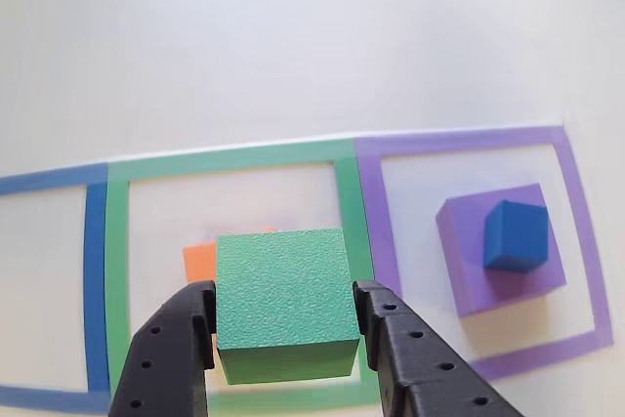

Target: Tower of hanoi

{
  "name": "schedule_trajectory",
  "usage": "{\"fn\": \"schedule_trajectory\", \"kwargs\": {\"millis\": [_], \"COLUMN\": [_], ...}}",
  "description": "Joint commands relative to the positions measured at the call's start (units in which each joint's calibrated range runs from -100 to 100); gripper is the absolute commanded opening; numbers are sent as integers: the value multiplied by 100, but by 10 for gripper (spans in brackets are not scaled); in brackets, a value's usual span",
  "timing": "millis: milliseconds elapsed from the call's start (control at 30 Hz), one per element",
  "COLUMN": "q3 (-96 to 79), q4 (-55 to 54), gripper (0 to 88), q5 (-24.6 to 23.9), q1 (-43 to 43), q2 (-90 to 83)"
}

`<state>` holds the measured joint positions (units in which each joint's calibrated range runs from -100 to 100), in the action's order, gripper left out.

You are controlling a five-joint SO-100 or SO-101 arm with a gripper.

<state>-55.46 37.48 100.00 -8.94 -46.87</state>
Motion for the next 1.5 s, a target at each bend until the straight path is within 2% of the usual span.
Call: {"fn": "schedule_trajectory", "kwargs": {"millis": [0, 133, 333, 733, 1033, 1467], "q3": [-392, -692, -1092, -2137, -2291, -2700], "q4": [-1688, -2862, -4003, -5347, -6820, -7556], "gripper": [50, 49, 49, 50, 50, 50], "q5": [0, 0, 0, 0, 0, 0], "q1": [226, 265, 341, 463, 493, 562], "q2": [528, 1153, 1698, 1858, 2972, 3293]}}
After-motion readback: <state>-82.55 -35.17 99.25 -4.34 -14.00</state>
